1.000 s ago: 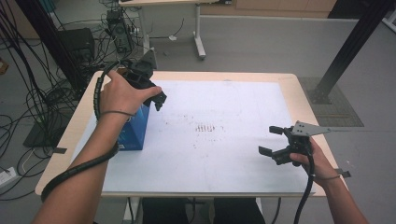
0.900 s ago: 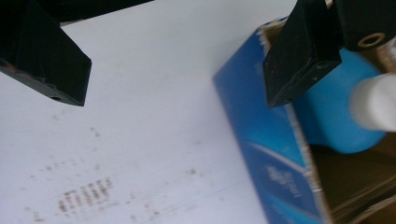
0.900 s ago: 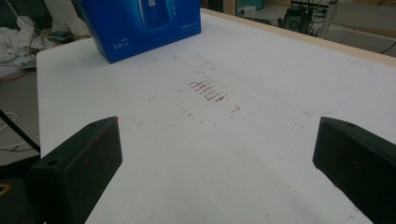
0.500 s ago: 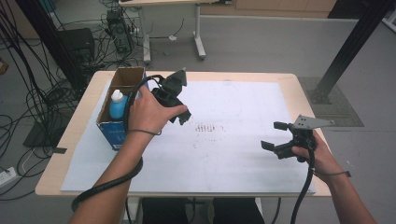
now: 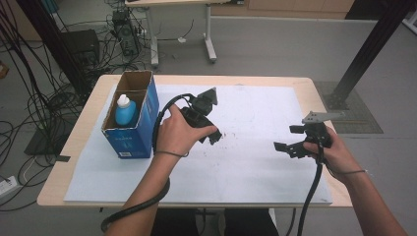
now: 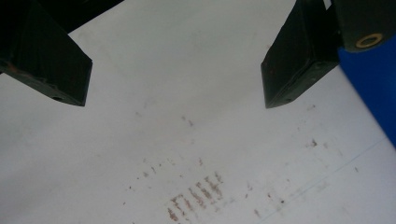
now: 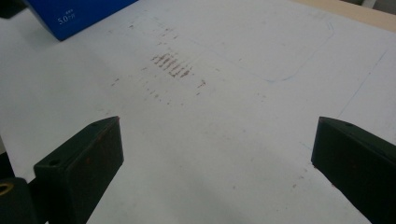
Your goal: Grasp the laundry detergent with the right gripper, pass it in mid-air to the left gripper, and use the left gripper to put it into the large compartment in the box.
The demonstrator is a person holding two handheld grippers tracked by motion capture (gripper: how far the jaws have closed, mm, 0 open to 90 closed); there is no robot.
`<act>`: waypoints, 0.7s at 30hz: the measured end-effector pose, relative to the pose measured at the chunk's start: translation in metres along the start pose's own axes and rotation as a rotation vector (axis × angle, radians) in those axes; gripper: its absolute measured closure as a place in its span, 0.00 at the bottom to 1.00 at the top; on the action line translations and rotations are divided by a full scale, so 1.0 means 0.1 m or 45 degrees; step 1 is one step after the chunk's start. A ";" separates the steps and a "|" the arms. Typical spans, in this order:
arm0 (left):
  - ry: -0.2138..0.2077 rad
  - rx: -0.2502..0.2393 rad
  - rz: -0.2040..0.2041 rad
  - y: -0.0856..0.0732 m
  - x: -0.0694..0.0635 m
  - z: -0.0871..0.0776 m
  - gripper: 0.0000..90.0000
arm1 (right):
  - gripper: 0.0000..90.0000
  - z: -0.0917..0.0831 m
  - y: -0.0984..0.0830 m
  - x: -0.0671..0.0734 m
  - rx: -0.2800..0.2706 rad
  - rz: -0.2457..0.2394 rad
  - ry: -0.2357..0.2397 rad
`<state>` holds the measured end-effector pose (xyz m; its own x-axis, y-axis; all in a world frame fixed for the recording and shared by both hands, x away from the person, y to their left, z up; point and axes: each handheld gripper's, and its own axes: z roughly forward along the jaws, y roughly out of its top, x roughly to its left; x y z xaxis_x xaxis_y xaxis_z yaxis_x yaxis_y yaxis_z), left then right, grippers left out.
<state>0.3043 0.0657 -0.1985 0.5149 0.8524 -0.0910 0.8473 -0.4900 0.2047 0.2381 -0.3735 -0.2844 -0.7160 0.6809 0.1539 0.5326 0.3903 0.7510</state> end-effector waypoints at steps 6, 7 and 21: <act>0.017 0.026 0.022 0.02 -0.20 0.19 0.10 | 0.03 0.01 0.23 0.05 0.080 -0.027 -0.040; 0.035 0.026 0.026 0.00 -0.29 0.26 0.10 | 0.03 0.01 0.29 0.07 0.099 -0.031 -0.066; 0.033 -0.010 0.014 -0.15 -0.55 0.65 0.10 | 0.03 0.16 0.42 0.08 0.162 -0.009 -0.095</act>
<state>0.2713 0.0147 -0.2597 0.5204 0.8516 -0.0632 0.8406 -0.4978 0.2134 0.2616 -0.3422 -0.2619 -0.6868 0.7204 0.0970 0.5839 0.4673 0.6638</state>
